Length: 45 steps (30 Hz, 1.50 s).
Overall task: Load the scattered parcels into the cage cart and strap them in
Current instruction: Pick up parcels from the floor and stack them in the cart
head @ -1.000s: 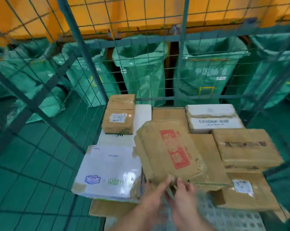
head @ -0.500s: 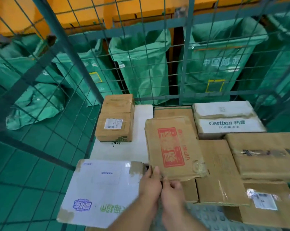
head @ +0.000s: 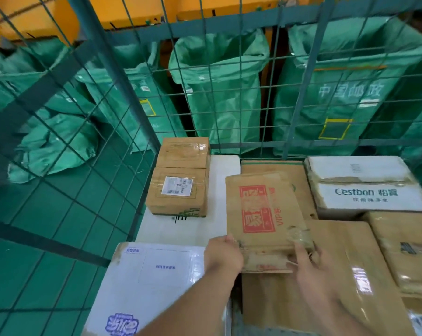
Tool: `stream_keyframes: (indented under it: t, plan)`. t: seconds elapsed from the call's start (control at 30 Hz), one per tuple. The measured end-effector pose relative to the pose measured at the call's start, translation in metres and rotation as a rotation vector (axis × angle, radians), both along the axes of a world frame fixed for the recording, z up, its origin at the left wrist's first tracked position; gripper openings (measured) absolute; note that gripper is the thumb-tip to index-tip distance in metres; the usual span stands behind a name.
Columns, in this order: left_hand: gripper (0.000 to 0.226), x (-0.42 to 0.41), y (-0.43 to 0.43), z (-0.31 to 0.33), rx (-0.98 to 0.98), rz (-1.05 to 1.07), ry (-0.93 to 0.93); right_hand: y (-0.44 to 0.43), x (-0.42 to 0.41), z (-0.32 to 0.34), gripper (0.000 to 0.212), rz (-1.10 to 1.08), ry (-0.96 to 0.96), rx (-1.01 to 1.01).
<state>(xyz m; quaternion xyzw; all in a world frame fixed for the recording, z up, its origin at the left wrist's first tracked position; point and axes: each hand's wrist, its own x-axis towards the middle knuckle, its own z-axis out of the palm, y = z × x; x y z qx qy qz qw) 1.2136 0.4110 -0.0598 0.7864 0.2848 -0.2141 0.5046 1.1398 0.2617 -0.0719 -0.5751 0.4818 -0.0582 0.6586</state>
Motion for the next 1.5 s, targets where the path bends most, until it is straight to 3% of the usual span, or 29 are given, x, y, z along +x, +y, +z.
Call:
stream_keyframes:
  t: [0.13, 0.23, 0.37, 0.57, 0.63, 0.73, 0.87, 0.97, 1.13, 1.17, 1.23, 1.27, 1.4, 1.5]
  plan:
    - [0.043, 0.024, -0.006, 0.019, -0.004, -0.1, -0.11, -0.009, 0.031, 0.004, 0.039, -0.035, -0.058, -0.088]
    - [0.04, 0.049, 0.003, 0.025, 0.076, -0.144, -0.196, -0.002, 0.053, -0.008, 0.043, 0.055, -0.06, -0.188]
    - [0.035, 0.088, 0.029, 0.013, 0.193, -0.177, -0.212, 0.011, 0.089, -0.025, 0.031, 0.276, 0.006, -0.187]
    - [0.034, 0.117, 0.065, 0.006, 0.384, -0.261, -0.22, 0.038, 0.133, -0.033, 0.047, 0.562, 0.083, -0.091]
    - [0.026, 0.123, 0.069, 0.01, 0.33, -0.269, -0.218, 0.04, 0.146, -0.036, 0.052, 0.579, 0.081, -0.098]
    - [0.011, 0.133, 0.073, 0.006, 0.071, -0.251, -0.194, 0.038, 0.166, -0.047, 0.056, 0.57, 0.06, -0.085]
    - [0.047, 0.132, 0.076, -0.002, -0.204, -0.263, -0.131, 0.04, 0.183, -0.051, 0.067, 0.582, 0.043, -0.039]
    - [0.053, 0.124, 0.07, 0.001, -0.251, -0.295, -0.097, 0.031, 0.179, -0.041, 0.079, 0.614, -0.006, 0.031]
    - [0.036, 0.058, 0.059, 0.026, -0.126, -0.173, -0.044, 0.045, 0.123, -0.028, 0.107, 0.517, 0.008, 0.188]
    - [0.029, 0.033, 0.055, 0.036, -0.141, -0.154, -0.045, 0.049, 0.097, -0.031, 0.095, 0.499, -0.01, 0.217]
    - [0.018, -0.018, 0.046, 0.052, -0.174, -0.129, -0.031, 0.051, 0.027, -0.022, 0.032, 0.543, -0.055, 0.317]
    - [0.014, -0.045, 0.042, 0.057, -0.191, -0.127, -0.004, 0.053, -0.007, -0.012, 0.01, 0.557, -0.057, 0.363]
    - [0.017, -0.145, 0.035, 0.06, -0.214, -0.182, 0.113, 0.038, -0.138, 0.01, 0.006, 0.363, 0.131, 0.371]
    - [0.025, -0.201, 0.028, 0.053, -0.115, -0.303, 0.167, 0.019, -0.219, 0.009, 0.007, 0.299, 0.307, 0.327]
